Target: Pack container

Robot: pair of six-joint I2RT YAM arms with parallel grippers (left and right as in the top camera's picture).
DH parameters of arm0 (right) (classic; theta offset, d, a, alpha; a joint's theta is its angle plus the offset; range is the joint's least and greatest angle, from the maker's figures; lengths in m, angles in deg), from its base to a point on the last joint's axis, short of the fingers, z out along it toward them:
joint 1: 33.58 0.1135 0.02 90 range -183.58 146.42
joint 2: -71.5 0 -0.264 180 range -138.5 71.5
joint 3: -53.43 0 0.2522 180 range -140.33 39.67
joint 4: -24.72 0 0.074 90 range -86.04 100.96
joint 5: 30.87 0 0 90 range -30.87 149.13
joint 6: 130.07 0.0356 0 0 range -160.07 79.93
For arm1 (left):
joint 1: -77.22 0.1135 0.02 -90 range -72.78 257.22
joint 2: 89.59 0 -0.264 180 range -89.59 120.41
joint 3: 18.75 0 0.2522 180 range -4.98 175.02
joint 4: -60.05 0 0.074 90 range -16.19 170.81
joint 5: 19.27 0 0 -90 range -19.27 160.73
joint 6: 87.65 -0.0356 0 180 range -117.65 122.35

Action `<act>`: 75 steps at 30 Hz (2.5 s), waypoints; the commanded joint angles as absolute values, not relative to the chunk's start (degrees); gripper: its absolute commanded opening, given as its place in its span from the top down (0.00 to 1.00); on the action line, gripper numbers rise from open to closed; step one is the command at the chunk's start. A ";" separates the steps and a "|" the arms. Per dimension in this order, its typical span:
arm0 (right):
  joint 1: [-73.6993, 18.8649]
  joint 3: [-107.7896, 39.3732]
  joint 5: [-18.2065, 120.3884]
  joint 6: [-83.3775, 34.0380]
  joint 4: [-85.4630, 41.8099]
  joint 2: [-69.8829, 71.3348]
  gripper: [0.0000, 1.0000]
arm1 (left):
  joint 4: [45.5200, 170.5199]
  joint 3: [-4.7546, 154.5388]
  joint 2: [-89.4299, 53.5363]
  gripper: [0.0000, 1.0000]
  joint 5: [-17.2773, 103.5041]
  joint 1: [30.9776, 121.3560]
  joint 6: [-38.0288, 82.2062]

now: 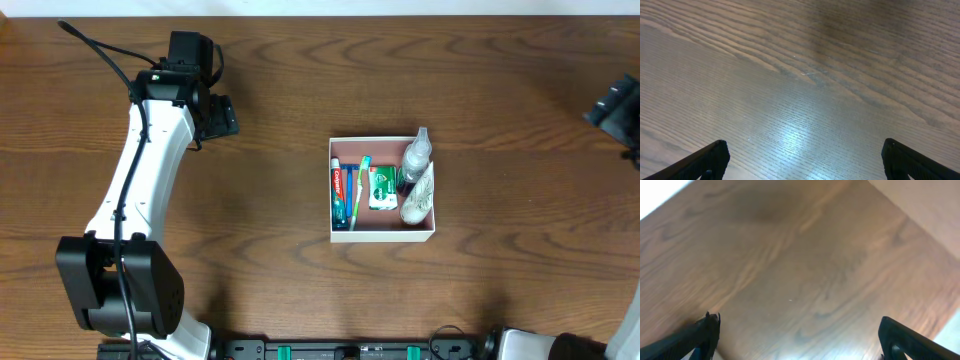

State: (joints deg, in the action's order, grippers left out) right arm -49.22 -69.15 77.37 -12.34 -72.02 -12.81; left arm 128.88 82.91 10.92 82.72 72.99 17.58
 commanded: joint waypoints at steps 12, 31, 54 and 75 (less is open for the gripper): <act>-55.80 -48.62 75.28 -4.71 -62.27 -12.84 0.01 | 128.88 84.01 10.37 0.02 82.74 73.18 18.12; -55.73 -39.55 67.67 -1.11 -52.70 -12.84 0.01 | 128.88 84.01 10.37 0.02 82.74 73.18 18.12; -55.73 -39.55 67.67 -1.11 -52.70 -12.84 0.01 | 126.33 76.88 -8.54 0.02 82.74 73.18 18.95; -55.73 -39.55 67.67 -1.11 -52.70 -12.84 0.01 | 83.49 13.85 -78.04 0.02 75.18 73.18 7.26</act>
